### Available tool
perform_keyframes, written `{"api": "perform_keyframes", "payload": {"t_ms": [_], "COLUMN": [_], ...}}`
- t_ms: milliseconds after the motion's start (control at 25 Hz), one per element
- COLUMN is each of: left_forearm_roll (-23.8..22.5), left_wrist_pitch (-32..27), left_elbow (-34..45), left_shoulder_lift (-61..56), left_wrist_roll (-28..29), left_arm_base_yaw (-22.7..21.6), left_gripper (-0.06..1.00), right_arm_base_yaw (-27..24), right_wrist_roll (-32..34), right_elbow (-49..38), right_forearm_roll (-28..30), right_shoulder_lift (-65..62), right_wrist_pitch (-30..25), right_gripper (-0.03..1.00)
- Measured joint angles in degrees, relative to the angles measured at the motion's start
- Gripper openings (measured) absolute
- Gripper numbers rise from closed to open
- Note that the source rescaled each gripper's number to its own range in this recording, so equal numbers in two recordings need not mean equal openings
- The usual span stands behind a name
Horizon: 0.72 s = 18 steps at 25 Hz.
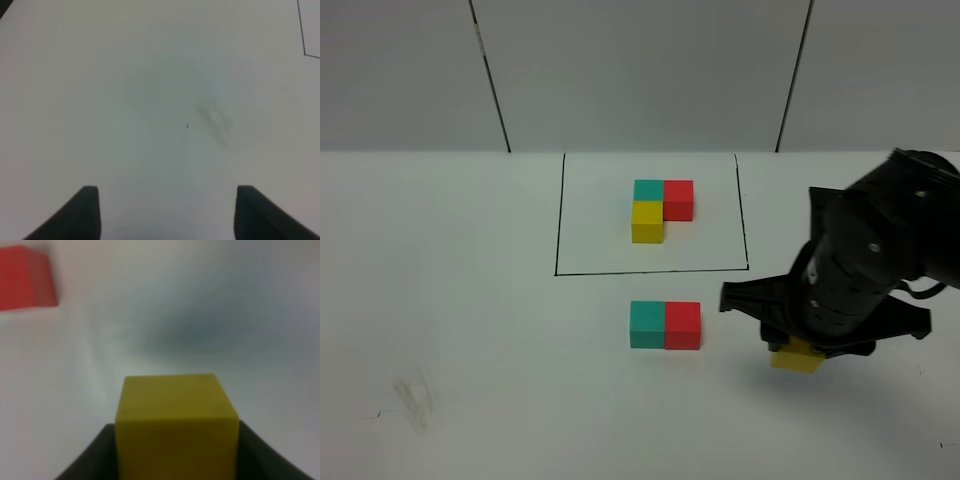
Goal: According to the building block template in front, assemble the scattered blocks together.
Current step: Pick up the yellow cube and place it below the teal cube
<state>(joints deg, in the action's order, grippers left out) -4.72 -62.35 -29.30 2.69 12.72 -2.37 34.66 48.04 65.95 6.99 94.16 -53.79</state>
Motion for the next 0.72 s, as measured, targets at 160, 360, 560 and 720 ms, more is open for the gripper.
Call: {"api": "perform_keyframes", "payload": {"t_ms": [160, 360, 560, 720], "left_forearm_roll": [0.00, 0.00, 0.00, 0.00], "left_wrist_pitch": [0.00, 0.00, 0.00, 0.00], "left_elbow": [0.00, 0.00, 0.00, 0.00], "left_shoulder_lift": [0.00, 0.00, 0.00, 0.00], "left_wrist_roll": [0.00, 0.00, 0.00, 0.00], "left_arm_base_yaw": [0.00, 0.00, 0.00, 0.00], "left_gripper": [0.37, 0.37, 0.37, 0.37], "right_arm_base_yaw": [4.23, 6.92, 10.91, 12.97], "right_wrist_roll": [4.99, 6.67, 7.00, 7.07], "right_elbow": [7.97, 13.89, 15.72, 15.81], "right_forearm_roll": [1.17, 0.85, 0.89, 1.52], "right_shoulder_lift": [6.42, 11.99, 15.65, 17.48], "right_wrist_pitch": [-3.83, -4.58, -1.66, 1.34], "right_gripper": [0.24, 0.24, 0.24, 0.24]}}
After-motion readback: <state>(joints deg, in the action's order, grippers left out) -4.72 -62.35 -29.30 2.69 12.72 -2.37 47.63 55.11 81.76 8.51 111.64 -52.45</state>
